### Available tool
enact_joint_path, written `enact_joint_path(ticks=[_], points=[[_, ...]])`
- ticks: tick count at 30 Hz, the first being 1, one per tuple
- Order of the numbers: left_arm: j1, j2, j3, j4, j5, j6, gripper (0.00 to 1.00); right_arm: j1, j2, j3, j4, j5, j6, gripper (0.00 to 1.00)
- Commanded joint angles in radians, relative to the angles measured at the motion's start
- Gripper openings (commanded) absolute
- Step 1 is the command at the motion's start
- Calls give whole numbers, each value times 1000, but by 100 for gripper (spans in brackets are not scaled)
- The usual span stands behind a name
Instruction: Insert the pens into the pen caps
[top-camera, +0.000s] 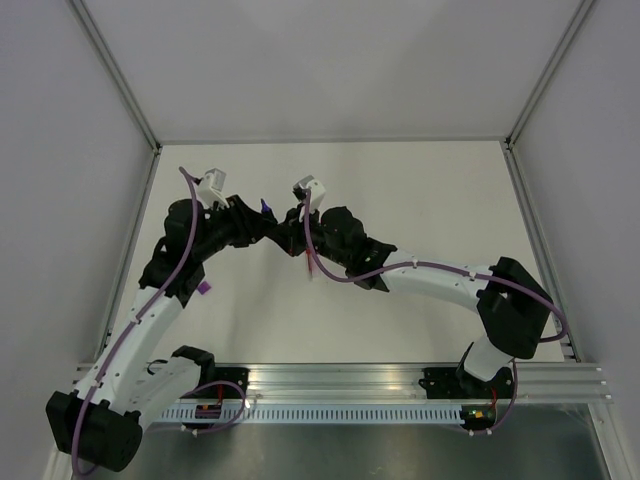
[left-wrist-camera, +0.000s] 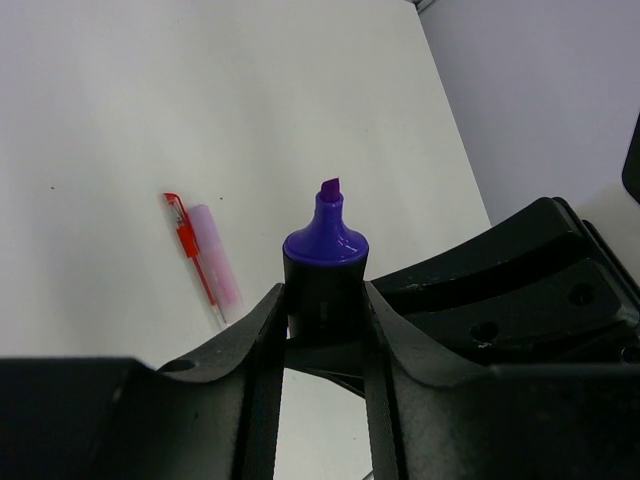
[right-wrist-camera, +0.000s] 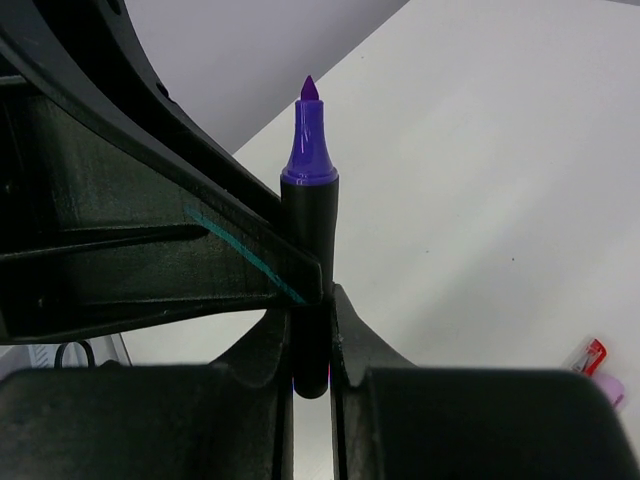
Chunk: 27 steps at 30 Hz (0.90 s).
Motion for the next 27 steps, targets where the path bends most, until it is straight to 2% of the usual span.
enact_joint_path(ticks=[1, 8, 17, 22, 27], points=[[-8, -39, 62, 0, 31, -29, 39, 2, -17, -19, 33, -40, 14, 0], [-8, -39, 74, -44, -18, -23, 43, 2, -18, -25, 38, -69, 29, 0], [-8, -57, 94, -55, -1, -52, 58, 2, -49, -61, 8, -52, 16, 0], [-7, -57, 140, -142, -52, -40, 61, -28, -78, -61, -94, -63, 54, 0], [-5, -35, 187, -251, -153, -51, 71, -113, -149, -84, -217, -127, 103, 0]])
